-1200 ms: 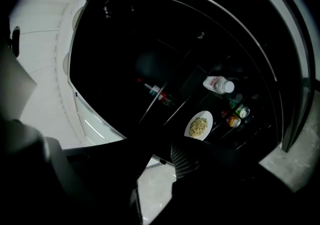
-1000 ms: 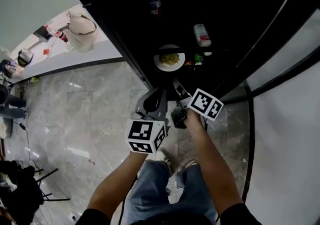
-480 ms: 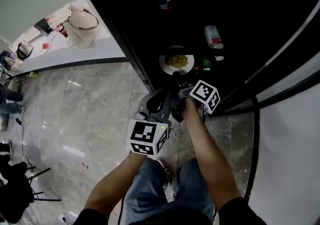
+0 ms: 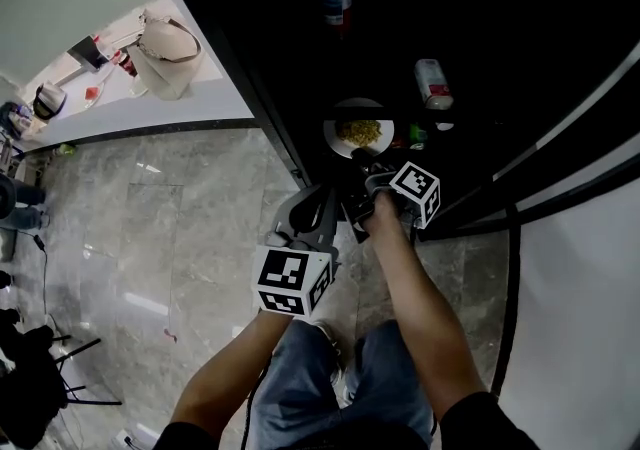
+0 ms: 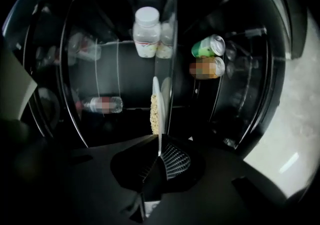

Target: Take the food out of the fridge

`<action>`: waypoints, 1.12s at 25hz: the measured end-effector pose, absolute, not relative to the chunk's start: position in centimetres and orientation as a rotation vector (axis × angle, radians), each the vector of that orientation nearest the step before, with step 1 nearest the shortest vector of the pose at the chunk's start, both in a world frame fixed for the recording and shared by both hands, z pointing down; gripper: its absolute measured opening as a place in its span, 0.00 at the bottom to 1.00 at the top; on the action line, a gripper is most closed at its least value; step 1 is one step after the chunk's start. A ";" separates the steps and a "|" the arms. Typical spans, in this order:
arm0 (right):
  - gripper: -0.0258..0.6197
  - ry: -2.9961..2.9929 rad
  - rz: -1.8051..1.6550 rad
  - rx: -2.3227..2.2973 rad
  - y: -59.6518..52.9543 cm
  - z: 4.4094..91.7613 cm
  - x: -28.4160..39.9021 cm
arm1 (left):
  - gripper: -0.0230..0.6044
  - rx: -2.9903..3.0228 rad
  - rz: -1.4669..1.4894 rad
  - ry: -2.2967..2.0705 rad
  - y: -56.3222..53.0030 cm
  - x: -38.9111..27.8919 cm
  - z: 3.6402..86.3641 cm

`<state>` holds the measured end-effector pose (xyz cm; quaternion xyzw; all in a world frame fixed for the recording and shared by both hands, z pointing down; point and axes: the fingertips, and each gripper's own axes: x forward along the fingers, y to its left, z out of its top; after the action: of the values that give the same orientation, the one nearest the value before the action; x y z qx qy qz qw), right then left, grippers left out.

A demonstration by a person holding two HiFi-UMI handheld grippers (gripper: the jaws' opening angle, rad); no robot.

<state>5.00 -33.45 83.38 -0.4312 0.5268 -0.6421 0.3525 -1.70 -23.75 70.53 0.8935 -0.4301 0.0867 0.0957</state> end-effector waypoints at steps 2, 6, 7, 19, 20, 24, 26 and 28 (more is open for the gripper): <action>0.06 1.338 -1.675 -1.089 -33.3 83.4 5.0 | 0.04 2.642 0.255 -1.271 -23.7 -1.7 70.4; 0.06 1.353 -1.673 -1.082 -33.0 83.1 5.1 | 0.04 2.638 0.258 -1.259 -23.5 -1.7 70.3; 0.06 1.360 -1.671 -1.082 -32.7 83.0 5.1 | 0.04 2.637 0.259 -1.257 -23.4 -1.7 70.3; 0.06 1.415 -1.658 -1.068 -25.9 78.1 5.6 | 0.04 2.602 0.302 -1.234 -19.7 -1.6 66.3; 0.06 1.409 -1.661 -1.069 -25.0 77.5 5.7 | 0.04 2.598 0.305 -1.230 -19.2 -1.6 65.8; 0.06 1.389 -1.666 -1.081 -21.4 75.1 5.9 | 0.04 2.579 0.310 -1.215 -17.2 -1.6 63.5; 0.06 1.383 -1.666 -1.084 -19.8 73.7 5.8 | 0.04 2.579 0.313 -1.211 -16.4 -1.6 62.0; 0.06 1.386 -1.669 -1.083 -18.3 71.9 5.6 | 0.04 2.575 0.313 -1.217 -15.7 -1.7 60.4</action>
<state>5.59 -18.26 71.85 -0.4181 0.5353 -0.6447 0.3508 -1.71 -15.70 60.39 0.8901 -0.4207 0.1081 0.1377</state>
